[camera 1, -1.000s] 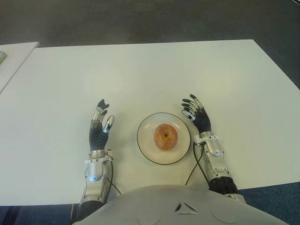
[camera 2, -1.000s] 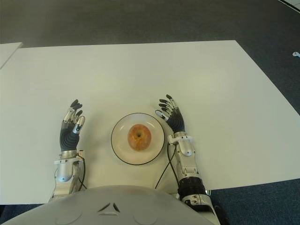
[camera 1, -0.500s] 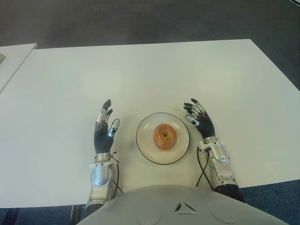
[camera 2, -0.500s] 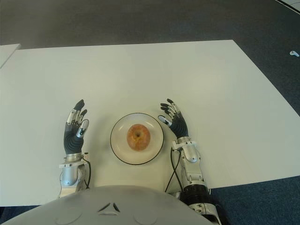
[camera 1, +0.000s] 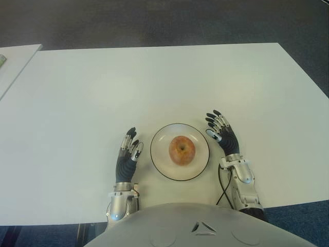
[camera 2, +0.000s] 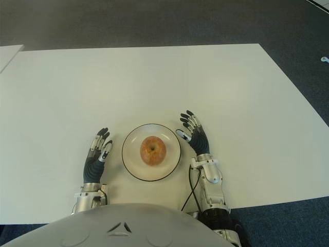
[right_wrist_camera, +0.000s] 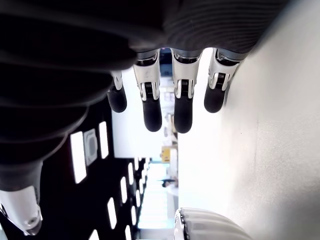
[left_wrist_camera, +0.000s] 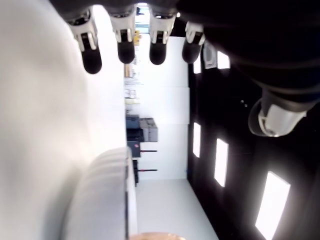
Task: Put the apples into the plate.
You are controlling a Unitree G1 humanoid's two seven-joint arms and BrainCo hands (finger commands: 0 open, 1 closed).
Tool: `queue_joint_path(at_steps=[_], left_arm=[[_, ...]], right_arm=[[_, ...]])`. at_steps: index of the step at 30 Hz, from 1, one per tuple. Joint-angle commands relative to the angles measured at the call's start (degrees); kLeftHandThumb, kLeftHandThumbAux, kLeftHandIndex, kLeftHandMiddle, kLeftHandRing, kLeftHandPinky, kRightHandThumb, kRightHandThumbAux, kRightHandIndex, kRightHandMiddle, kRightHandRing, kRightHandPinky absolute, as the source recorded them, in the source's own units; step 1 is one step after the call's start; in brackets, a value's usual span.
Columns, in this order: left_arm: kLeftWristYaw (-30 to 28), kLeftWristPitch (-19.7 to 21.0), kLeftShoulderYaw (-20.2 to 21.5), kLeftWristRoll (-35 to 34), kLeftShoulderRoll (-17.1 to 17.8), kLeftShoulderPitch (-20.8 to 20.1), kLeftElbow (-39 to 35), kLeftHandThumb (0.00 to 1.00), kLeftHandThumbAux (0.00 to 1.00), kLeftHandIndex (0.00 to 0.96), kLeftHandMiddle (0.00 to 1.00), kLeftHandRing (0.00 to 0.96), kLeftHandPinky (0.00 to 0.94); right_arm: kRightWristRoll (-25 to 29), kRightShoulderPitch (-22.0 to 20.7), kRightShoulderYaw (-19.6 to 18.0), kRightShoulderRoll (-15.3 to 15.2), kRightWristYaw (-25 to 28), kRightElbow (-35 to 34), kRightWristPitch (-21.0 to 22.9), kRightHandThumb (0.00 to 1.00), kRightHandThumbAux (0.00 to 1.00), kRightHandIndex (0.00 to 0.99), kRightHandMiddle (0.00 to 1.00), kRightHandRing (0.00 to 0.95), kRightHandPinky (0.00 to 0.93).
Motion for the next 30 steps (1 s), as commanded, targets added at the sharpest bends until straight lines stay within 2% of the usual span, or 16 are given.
queue_joint_path(at_steps=[1,3,9,19,30], left_arm=[[0.31,6.18,-0.42,0.80,-0.36,1.61,-3.81,0.031,0.425,0.026,0.030,0.011,0.009],[0.69,8.39,-0.39,1.30,-0.44,2.41,-5.60,0.029,0.439,0.018,0.023,0.005,0.005],[0.79,12.31,0.01,1.39,-0.60,3.29,-7.37,0.041,0.491,0.007,0.018,0.000,0.001],[0.90,18.23,-0.78,0.72,-1.92,4.11,-9.43,0.076,0.584,0.001,0.013,0.000,0.000],[0.43,23.62,-1.91,-0.54,-2.24,5.33,-13.69,0.089,0.611,0.000,0.001,0.000,0.000]], right_arm=[[0.86,6.43,0.59,1.10,0.23,0.11,2.12,0.146,0.628,0.055,0.099,0.088,0.071],[0.49,7.08,0.75,1.31,-0.11,-0.82,2.14,0.136,0.646,0.035,0.058,0.044,0.029],[-0.74,8.23,1.24,1.80,-1.22,-2.73,2.29,0.122,0.673,0.004,0.007,0.004,0.002],[-1.61,8.43,1.95,1.68,-2.22,-4.79,4.64,0.124,0.680,0.000,0.000,0.000,0.000],[-0.80,7.88,2.22,1.49,-1.77,-4.45,5.74,0.131,0.661,0.000,0.000,0.000,0.000]])
